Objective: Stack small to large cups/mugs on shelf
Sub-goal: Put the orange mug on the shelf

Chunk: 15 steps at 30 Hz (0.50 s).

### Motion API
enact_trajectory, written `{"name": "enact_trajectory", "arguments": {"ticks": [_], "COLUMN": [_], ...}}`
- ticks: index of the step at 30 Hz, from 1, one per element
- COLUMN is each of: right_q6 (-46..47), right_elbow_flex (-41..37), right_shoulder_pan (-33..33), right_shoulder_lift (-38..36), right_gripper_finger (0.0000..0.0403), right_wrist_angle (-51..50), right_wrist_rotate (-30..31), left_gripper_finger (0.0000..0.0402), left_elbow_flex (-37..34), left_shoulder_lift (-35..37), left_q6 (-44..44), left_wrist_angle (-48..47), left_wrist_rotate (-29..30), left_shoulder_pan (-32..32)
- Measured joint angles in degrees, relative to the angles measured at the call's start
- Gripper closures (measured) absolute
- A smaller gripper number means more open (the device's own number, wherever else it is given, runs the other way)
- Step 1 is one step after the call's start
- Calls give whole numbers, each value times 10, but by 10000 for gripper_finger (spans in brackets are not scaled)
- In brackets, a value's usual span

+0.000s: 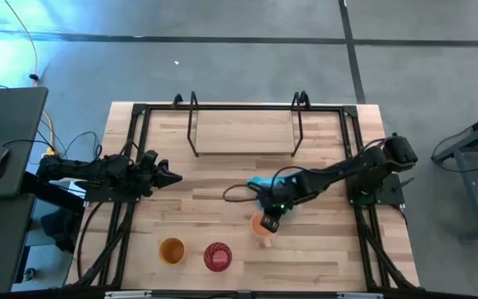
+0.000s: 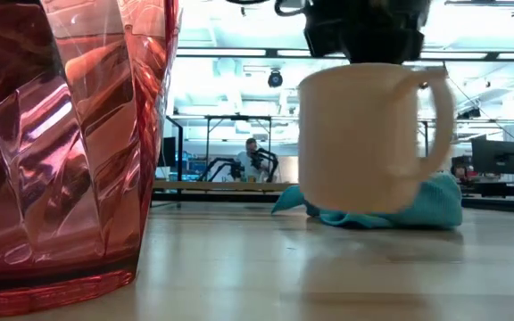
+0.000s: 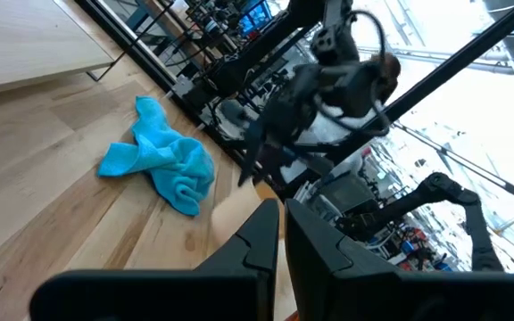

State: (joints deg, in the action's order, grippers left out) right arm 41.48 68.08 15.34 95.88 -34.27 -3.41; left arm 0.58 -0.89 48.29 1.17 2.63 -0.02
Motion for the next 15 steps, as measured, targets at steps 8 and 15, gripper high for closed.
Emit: {"name": "enact_trajectory", "arguments": {"ticks": [8, 15], "right_q6": [-44, -60], "right_elbow_flex": [30, 30], "right_shoulder_pan": [-19, -19], "right_shoulder_lift": [3, 22], "right_gripper_finger": [361, 361], "right_wrist_angle": [-37, -37], "right_wrist_rotate": [16, -3], "left_gripper_finger": [389, 389], "left_elbow_flex": [0, 0], "left_shoulder_lift": [0, 0], "left_q6": [0, 0], "left_wrist_angle": [0, 0], "left_wrist_rotate": [0, 0], "left_shoulder_pan": [0, 0]}}
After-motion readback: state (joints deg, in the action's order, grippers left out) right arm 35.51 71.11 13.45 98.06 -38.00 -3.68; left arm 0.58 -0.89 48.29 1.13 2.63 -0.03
